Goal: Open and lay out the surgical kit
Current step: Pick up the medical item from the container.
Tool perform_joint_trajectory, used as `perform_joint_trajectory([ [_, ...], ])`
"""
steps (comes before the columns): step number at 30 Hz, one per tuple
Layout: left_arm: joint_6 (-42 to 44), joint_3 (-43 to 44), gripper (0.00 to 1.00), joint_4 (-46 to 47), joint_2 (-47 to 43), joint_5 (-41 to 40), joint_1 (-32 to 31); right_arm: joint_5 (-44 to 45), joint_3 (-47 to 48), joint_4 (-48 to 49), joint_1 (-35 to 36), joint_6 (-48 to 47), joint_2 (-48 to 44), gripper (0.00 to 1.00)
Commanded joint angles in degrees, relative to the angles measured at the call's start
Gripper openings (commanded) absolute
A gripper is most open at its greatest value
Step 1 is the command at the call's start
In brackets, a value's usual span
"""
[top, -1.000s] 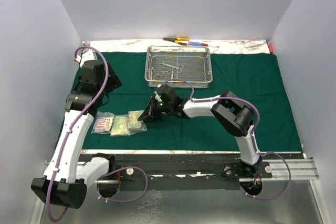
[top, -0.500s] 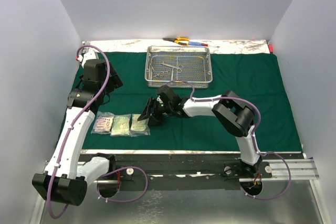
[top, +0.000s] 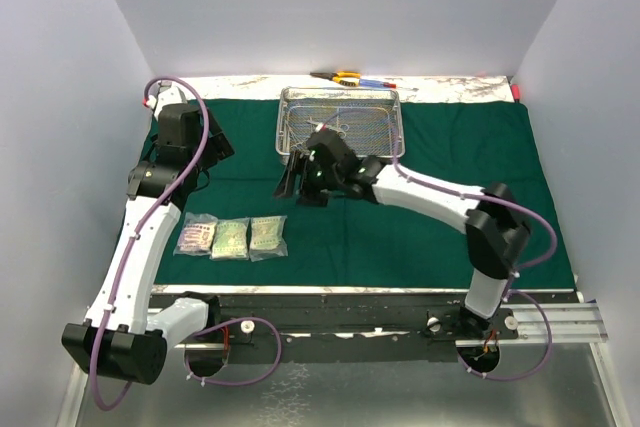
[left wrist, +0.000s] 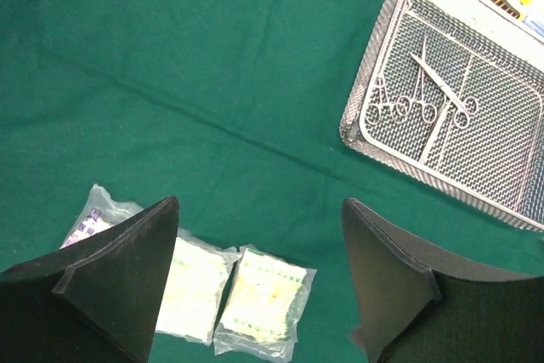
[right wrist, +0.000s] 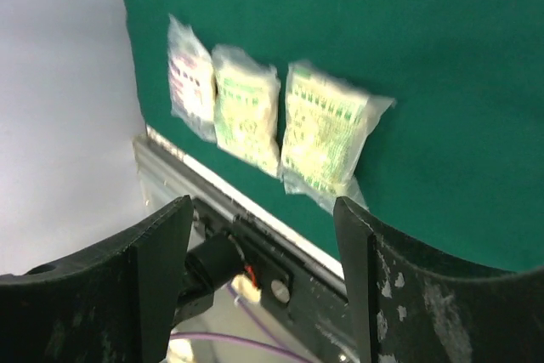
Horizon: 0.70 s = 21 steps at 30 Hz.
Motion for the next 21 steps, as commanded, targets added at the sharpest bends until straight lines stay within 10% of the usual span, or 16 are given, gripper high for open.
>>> perform_joint_trajectory([
  [1,0.0,2.5,0.79,2.0,1.1,0.8,0.0,16.0,5.3,-10.6,-4.2,-12.2,-7.6,0.72],
  [10,-1.2,5.3,0.79,7.5,6.6,9.7,0.0,19.9,14.6,-12.0,-15.1,-34.0,-7.5,0.68],
  [21,-2.0,7.4,0.76,9.1,15.6,14.7,0.1,16.8,42.5,-22.8,-19.9,-44.9,18.8,0.50],
])
